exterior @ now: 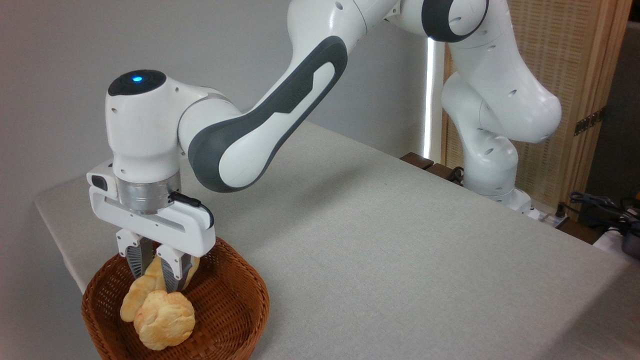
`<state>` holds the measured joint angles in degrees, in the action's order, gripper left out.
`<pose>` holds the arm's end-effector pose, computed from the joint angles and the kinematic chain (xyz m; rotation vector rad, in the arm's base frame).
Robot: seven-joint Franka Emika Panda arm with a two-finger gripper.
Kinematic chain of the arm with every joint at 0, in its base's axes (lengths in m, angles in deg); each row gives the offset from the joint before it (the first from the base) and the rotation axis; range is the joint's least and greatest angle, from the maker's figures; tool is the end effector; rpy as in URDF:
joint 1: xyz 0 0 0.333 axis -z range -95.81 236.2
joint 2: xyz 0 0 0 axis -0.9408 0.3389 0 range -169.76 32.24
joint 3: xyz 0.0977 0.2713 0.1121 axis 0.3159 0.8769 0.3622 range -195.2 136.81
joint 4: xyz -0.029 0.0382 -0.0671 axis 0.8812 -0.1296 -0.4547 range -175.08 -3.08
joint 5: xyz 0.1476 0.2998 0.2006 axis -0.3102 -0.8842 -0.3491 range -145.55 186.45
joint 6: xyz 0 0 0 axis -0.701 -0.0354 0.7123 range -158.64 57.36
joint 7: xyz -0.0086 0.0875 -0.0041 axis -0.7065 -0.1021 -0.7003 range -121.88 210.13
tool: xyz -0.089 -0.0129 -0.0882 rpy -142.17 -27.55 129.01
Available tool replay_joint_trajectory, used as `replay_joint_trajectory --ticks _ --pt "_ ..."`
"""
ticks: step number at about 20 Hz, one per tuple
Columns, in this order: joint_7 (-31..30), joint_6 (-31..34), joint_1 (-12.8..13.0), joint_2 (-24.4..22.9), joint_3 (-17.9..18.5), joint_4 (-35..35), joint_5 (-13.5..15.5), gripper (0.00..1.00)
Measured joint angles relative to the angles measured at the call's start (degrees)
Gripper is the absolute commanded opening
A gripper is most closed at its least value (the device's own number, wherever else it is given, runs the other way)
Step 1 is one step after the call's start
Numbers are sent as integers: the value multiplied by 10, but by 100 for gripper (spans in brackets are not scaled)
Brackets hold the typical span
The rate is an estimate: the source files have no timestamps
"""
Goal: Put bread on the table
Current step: 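Close the gripper on the elongated golden bread roll, then lift the bread roll out of the basket and carry it over the table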
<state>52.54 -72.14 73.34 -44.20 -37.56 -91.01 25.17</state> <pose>0.6812 -0.1301 0.3822 2.9612 -0.4229 0.3148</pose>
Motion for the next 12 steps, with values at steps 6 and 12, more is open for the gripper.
replay_joint_trajectory --ticks 6,12 --pt "41 151 -20 -4 1 92 6 32" --pt "160 297 -38 -47 -1 135 7 40"
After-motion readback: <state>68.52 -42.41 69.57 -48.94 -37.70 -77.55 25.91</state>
